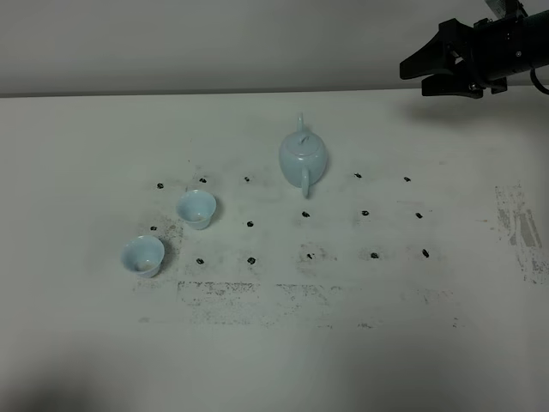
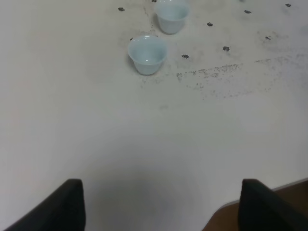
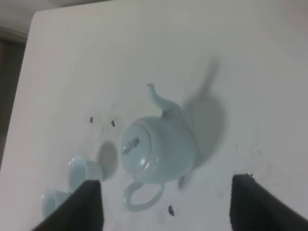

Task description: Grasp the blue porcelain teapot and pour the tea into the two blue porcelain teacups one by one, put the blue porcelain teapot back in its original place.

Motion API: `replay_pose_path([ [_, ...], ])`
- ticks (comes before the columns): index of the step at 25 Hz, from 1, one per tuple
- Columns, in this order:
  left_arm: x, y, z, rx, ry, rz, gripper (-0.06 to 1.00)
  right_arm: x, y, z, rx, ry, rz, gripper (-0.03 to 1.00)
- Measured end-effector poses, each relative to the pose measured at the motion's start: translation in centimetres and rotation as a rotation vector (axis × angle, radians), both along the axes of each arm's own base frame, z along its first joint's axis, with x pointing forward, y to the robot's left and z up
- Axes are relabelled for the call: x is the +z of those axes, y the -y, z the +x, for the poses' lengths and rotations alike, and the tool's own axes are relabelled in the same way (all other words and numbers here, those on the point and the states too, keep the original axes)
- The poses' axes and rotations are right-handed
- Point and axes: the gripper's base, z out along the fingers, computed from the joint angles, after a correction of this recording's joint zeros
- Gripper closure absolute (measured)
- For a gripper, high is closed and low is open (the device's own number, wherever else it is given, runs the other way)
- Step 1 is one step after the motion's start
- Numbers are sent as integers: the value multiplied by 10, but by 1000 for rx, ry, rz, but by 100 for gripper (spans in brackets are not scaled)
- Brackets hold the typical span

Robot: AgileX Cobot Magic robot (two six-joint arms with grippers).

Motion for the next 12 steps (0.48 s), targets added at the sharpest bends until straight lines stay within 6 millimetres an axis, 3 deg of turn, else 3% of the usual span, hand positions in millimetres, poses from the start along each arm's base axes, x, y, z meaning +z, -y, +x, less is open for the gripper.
replay_pose_path([
  [12,0,0,0,22,0,-1,31,-1,0,0,3,-1,-12,43],
])
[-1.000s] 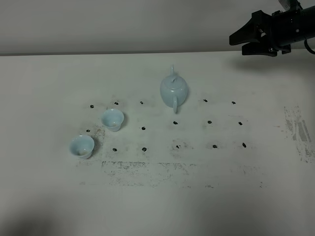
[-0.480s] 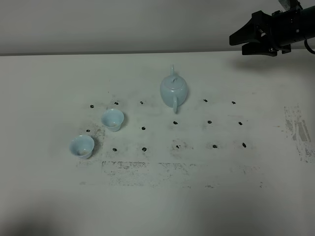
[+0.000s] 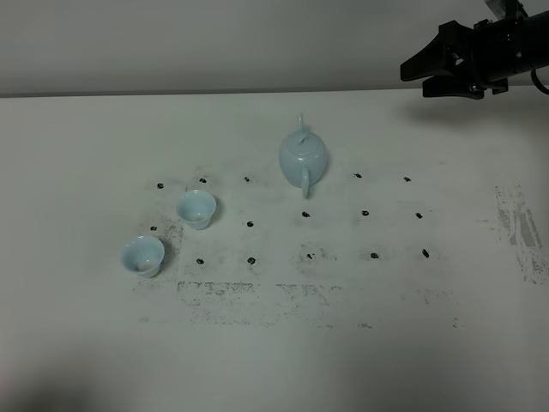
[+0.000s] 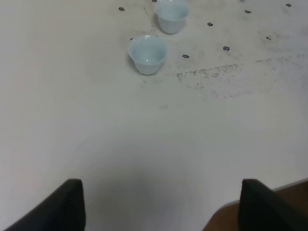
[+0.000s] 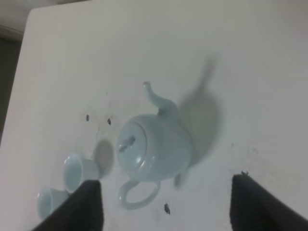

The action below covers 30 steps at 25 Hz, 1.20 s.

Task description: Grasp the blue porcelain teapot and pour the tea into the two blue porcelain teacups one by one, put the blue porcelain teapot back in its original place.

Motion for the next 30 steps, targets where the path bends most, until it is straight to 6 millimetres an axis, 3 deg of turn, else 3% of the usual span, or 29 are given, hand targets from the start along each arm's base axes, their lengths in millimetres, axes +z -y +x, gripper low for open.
replay_pose_path([
  [7,0,1,1,112,0,1,31,0,0,0,1,0,-5,43],
  [30,0,1,1,116,-1,1,31,13,4,-6,23,30,-98,44],
])
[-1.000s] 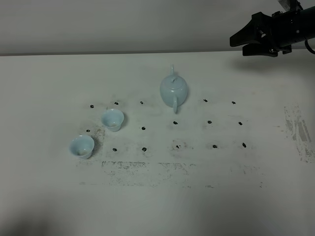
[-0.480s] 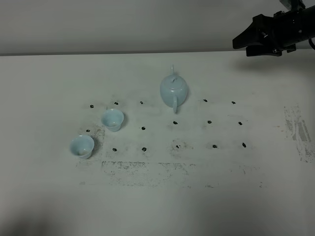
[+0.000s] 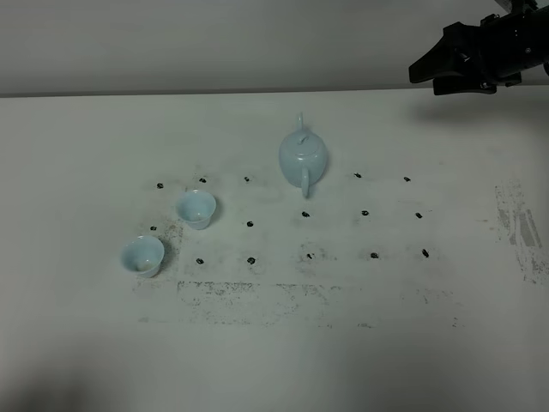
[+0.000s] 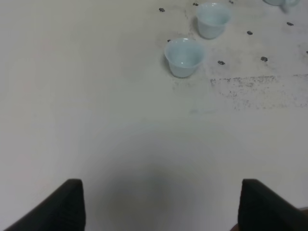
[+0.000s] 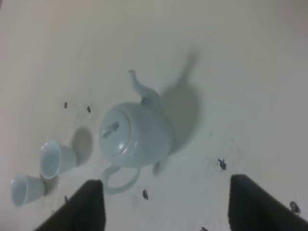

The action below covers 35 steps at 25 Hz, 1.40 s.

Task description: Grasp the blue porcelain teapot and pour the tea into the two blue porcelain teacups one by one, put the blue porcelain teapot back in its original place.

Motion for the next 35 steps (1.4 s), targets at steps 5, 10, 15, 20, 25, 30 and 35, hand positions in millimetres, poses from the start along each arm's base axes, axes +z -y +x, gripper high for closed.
replay_pose_path([
  [5,0,0,0,-1,0,-2,31,0,0,0,0,0,0,44],
  [10,0,0,0,-2,0,-3,31,0,0,0,0,0,0,44],
  [15,0,0,0,-1,0,-4,31,0,0,0,0,0,0,44],
  [20,0,0,0,-2,-1,-4,31,13,-1,1,8,38,-22,44],
  [25,0,0,0,-2,-1,-4,31,81,-27,-11,48,198,-134,44],
  [30,0,0,0,-2,-1,-4,31,136,-88,-43,100,292,-367,44],
  [35,0,0,0,-2,-1,-4,31,139,-167,-77,158,303,-608,44],
])
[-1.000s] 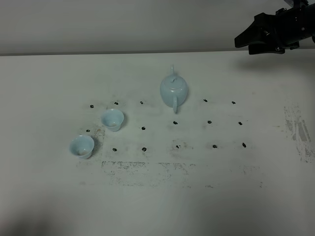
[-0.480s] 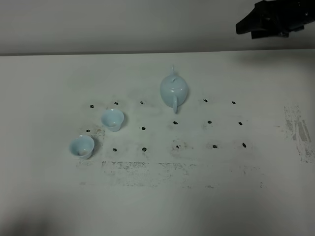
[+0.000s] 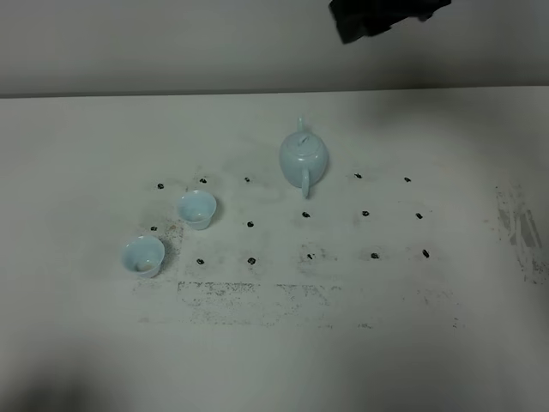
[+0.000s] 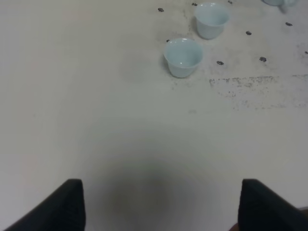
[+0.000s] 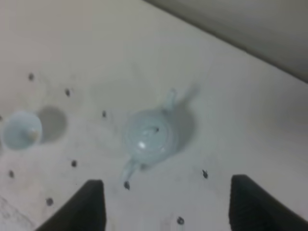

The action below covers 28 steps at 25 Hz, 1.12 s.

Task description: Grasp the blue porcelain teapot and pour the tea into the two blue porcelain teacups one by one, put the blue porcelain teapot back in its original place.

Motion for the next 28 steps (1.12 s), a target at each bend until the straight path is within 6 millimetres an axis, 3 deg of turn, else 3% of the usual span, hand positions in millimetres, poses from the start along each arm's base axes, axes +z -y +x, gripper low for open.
replay_pose_path([
  [4,0,0,0,0,0,0,31,-12,-52,-25,102,-31,-44,44],
  [8,0,0,0,0,0,0,31,-27,-77,-40,138,-84,-54,44],
  [12,0,0,0,0,0,1,31,-47,-80,-42,139,-147,-77,44],
  [18,0,0,0,0,0,1,31,-106,-81,-40,130,-276,-145,44],
  [24,0,0,0,0,0,1,31,-147,-91,-37,112,-206,-8,44],
  [28,0,0,0,0,0,2,31,-185,-88,-43,109,-177,29,44],
])
